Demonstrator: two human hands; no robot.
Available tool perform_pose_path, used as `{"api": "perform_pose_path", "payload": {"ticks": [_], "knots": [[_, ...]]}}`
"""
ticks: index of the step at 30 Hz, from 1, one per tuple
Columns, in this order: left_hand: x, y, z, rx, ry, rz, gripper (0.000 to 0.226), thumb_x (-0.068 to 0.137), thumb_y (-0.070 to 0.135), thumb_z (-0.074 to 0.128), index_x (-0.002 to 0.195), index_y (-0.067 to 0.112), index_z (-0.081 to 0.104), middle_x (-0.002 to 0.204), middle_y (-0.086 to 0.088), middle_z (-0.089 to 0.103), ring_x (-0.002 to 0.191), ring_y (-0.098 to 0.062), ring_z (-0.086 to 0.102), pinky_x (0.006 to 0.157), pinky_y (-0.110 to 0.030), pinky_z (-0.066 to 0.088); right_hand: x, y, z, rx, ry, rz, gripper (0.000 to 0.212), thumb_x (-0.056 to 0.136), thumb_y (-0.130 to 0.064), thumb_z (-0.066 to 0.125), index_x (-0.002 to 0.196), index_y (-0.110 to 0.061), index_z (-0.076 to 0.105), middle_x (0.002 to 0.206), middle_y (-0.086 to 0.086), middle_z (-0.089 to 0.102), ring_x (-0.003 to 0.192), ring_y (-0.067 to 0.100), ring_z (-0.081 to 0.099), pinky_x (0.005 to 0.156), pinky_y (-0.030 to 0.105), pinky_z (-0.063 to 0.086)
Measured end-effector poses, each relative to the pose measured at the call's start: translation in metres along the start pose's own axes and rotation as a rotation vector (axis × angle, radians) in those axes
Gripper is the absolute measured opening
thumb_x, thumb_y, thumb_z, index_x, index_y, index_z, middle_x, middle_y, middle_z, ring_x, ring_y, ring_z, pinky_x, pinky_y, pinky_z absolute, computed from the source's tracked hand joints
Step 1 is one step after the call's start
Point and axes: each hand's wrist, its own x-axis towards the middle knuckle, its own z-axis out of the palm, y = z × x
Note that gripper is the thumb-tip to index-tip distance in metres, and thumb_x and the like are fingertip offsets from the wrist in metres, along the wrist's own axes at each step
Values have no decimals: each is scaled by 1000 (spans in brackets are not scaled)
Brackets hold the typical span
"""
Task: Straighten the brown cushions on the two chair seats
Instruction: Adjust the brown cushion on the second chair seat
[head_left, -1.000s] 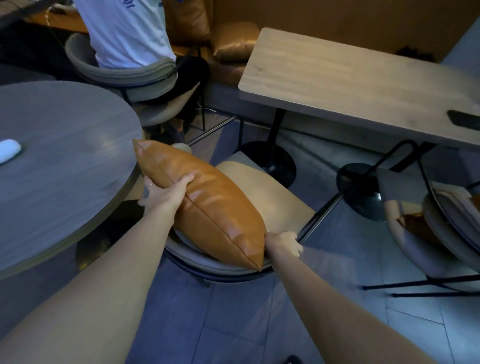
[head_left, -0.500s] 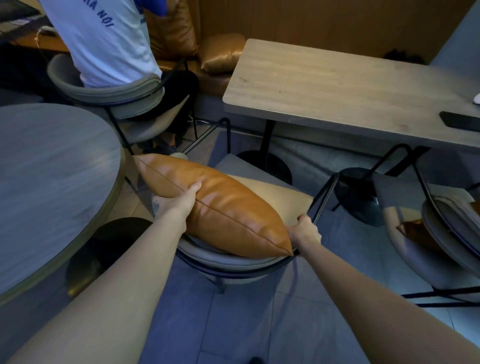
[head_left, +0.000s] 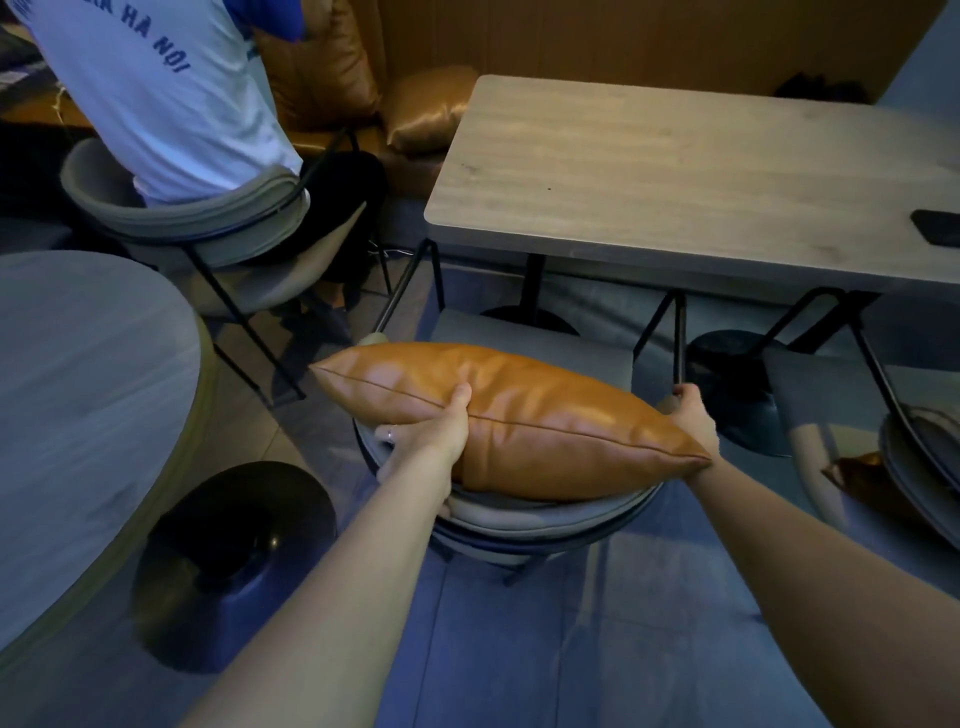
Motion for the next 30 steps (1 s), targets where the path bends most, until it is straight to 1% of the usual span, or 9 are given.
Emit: {"api": "perform_pose_path", "payload": {"ticks": [3,5,7,10,14,19,23,26,30], "knots": [[-14,3,2,-38,-33,-23,152,43,92,67,159,24,-4,155,-24,34,130,-52,44,94,-73,49,-24,22,7,353,84,67,75,82,-39,61,149,-14,40,140,26,55,130,47,52,103,50,45],[-18,2,-2,-46,-71,-26,139,64,82,73,161,20,-5,161,-18,31,136,-52,41,95,-74,48,-47,31,20,383,94,99,47,95,-55,52,134,-29,46,128,14,60,126,40,56,101,53,46],[-19,1,-12,-49,-132,-49,134,71,78,73,163,21,-5,166,-15,27,141,-51,37,101,-76,42,-68,35,36,437,132,126,48,102,-60,40,142,-33,46,135,11,59,129,39,53,105,55,40],[-17,2,-31,-70,-159,-70,130,73,76,72,163,21,-3,167,-15,24,144,-50,33,108,-78,30,-95,40,62,516,219,188,53,108,-47,37,156,-25,34,147,22,53,131,46,51,103,51,40],[1,9,-62,-83,-175,3,138,58,80,76,164,24,7,164,-13,32,143,-46,38,110,-73,33,-131,32,93,585,277,279,57,108,-34,40,161,-19,24,155,23,44,137,46,44,107,52,38],[17,13,-101,-49,-302,103,121,76,67,78,163,27,4,166,-12,30,144,-42,38,107,-69,39,-168,-4,137,600,193,437,97,91,-19,65,163,-17,0,163,24,23,136,48,42,106,52,40],[31,14,-119,11,-374,180,100,83,60,75,160,26,22,160,-13,37,138,-40,44,104,-64,46,-180,-38,180,690,160,583,114,72,-20,75,153,-27,-4,153,28,28,128,51,42,104,61,45],[42,16,-127,7,-416,220,90,85,58,74,157,30,30,157,-12,41,130,-38,48,101,-61,48,-169,-36,193,705,131,557,109,64,-22,73,148,-24,4,148,28,35,122,48,49,100,62,51],[54,16,-120,-28,-478,216,97,76,67,77,156,34,33,153,-7,48,126,-38,54,94,-58,52,-163,-32,179,676,123,568,100,78,-10,74,146,-23,2,125,17,37,102,37,47,89,62,57]]}}
